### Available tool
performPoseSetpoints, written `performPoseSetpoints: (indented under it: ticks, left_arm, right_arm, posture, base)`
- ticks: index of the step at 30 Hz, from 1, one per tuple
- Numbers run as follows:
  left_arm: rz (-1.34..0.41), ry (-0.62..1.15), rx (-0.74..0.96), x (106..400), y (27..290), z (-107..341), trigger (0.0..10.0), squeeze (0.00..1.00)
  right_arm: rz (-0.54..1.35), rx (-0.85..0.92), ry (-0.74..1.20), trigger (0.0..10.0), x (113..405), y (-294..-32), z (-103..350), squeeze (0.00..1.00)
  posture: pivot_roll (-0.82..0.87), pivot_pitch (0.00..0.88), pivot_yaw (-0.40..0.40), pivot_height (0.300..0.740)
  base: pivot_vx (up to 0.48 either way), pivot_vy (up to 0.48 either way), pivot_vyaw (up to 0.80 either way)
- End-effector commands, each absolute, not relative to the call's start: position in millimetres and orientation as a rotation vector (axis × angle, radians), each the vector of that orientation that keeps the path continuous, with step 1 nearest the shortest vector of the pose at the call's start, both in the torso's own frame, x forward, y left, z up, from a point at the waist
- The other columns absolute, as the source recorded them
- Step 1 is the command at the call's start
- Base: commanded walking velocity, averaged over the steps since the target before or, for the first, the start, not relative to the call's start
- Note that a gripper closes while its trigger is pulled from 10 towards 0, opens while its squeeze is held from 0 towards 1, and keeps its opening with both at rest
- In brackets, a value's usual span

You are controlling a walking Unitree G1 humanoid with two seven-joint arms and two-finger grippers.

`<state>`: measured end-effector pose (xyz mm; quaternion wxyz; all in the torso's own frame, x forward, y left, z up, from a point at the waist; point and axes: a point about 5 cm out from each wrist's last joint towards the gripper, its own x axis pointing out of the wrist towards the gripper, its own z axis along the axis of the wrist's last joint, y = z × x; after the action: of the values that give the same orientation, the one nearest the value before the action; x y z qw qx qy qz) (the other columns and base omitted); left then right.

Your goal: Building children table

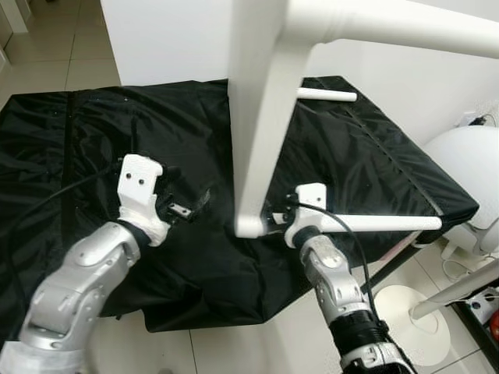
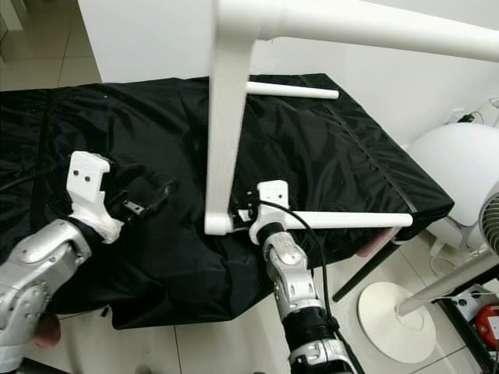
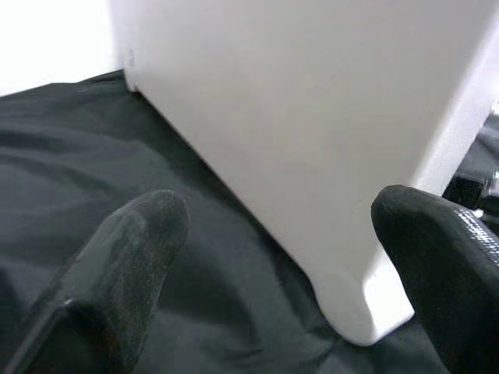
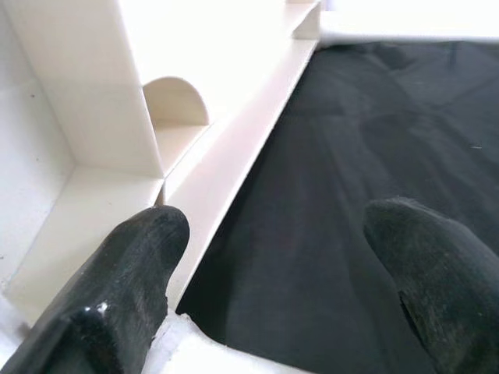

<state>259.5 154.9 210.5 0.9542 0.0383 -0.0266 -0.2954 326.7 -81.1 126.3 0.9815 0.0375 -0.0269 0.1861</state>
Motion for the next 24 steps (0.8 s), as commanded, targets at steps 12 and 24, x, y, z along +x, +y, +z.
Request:
performPoseSetpoints:
  ticks: [12, 24]
  left_arm:
    - [-0.876, 0.005, 0.157, 240.8, 149.5, 210.5, 10.0, 0.0]
    - [-0.845, -0.007, 0.129, 243.5, 136.9, 213.2, 10.0, 0.0]
  right_arm:
    - [0.483, 0.081, -0.026, 10.0, 337.2, -47.9, 127.8, 0.0]
    - [0.579, 0.071, -0.034, 10.0, 347.8, -15.2, 138.3, 0.0]
  posture:
    - [0.09, 0.083, -0.074, 0.74]
    - [0.09, 0.087, -0.081, 0.74]
  base:
    - [0.0, 0.0, 0.0]
    - [0.0, 0.0, 0.0]
